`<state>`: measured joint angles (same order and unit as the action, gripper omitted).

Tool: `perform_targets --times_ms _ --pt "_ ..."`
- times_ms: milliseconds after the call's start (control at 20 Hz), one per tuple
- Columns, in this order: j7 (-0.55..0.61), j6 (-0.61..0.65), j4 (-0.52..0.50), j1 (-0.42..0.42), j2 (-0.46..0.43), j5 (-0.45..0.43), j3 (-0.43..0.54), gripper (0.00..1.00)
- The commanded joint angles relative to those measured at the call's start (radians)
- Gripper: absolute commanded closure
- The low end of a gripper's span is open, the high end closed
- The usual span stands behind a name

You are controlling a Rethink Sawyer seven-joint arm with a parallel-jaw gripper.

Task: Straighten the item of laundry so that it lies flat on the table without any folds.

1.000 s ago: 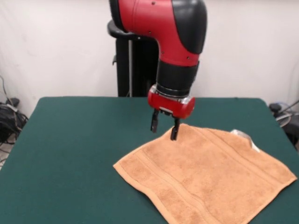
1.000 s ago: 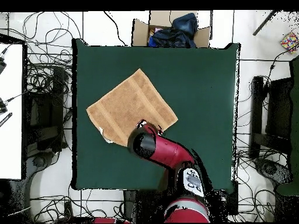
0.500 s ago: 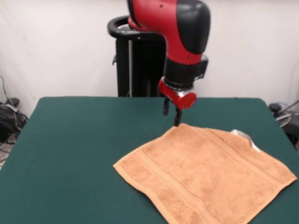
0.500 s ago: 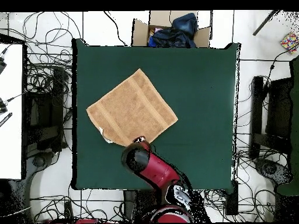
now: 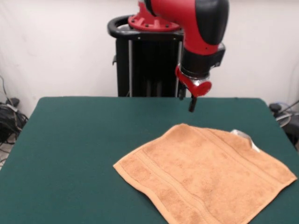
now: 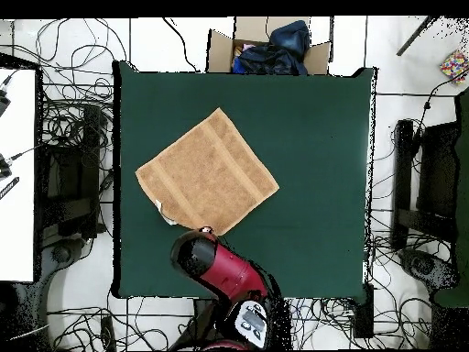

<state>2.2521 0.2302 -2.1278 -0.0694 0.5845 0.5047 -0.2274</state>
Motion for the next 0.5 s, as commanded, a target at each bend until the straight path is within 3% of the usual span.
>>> perform_targets --times_ms 50,200,400,500 --pt "0.274 -0.161 0.061 0.057 -0.044 0.096 0.099 0.0" --pt "0.292 -0.265 0.057 0.067 -0.072 0.08 0.138 0.0" --pt "0.324 -0.302 0.03 0.08 -0.082 0.099 0.19 0.0" --pt "0.315 -0.316 0.028 0.046 -0.094 0.113 0.171 0.0"
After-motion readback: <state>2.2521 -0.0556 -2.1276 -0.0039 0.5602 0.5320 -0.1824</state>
